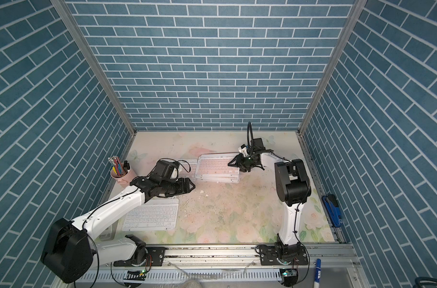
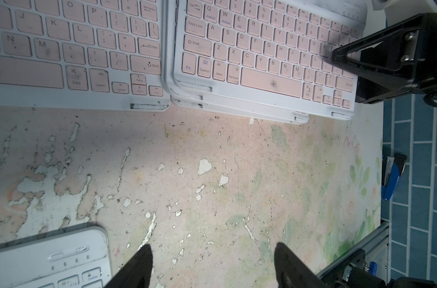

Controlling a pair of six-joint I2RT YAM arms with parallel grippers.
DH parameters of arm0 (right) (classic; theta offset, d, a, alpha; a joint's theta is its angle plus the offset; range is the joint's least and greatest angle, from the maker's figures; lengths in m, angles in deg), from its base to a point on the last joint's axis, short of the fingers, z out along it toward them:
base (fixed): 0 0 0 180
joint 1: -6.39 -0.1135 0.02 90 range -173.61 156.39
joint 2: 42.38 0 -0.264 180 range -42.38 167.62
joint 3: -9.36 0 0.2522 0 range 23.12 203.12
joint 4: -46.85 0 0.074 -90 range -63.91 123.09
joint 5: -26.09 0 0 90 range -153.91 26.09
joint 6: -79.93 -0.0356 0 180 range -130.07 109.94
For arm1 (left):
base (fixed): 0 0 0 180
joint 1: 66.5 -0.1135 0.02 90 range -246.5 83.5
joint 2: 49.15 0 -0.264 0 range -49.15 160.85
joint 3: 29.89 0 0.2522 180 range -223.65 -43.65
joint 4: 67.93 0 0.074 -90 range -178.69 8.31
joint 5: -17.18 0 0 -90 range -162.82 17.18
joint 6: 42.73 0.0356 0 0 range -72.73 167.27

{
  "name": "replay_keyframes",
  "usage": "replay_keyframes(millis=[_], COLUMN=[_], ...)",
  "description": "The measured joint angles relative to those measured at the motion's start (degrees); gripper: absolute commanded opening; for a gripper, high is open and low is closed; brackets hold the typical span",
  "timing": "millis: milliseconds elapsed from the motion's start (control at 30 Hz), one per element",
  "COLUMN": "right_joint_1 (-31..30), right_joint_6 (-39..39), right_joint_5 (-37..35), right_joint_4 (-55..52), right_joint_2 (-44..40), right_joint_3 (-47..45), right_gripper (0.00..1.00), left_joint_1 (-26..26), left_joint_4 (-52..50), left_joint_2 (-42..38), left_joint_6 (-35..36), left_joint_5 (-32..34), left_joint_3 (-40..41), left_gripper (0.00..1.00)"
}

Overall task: Stack the numeric keypads
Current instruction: Place the numeric keypad at the numeric keypad.

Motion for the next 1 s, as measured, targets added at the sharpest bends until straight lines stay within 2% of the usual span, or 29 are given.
replay_keyframes(millis=[700,1000], right_joint_1=[1.86,4.63], right_joint_6=[2.40,2.40], right_joint_5=[-10.05,-13.84], right_joint_4=[-6.82,-6.82], right_joint_2=[0.00,-1.03], right_joint_3=[2.36,-0.70], right_gripper=[0.48,0.47], left_joint_1=[0.00,0.00], left_joint_4=[-0.02,-0.57], left_joint_2=[0.00,-0.22], left_joint_6=[0.00,0.35], left_joint_5=[0.02,0.17], left_joint_3=[0.48,0.92], left_gripper=[0.78,0.78])
